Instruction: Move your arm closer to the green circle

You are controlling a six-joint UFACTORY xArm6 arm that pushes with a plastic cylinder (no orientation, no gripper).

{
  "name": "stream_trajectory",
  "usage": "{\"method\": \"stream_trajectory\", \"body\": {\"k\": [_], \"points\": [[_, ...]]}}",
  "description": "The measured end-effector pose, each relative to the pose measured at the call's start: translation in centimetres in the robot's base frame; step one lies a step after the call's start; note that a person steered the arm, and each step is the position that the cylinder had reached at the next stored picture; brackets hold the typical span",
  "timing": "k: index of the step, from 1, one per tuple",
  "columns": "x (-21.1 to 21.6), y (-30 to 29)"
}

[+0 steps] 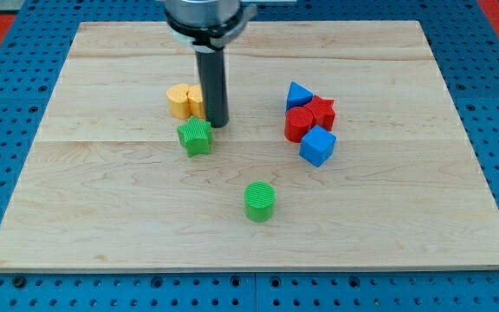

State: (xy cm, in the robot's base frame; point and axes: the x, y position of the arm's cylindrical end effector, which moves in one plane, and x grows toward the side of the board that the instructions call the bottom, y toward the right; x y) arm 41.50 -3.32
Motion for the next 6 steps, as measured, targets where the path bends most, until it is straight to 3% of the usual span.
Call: {"method": "stream_trajectory", "body": {"k": [1,4,6], "points": [[1.6,4.1],[8.5,8.3],[16.0,7.5]]}}
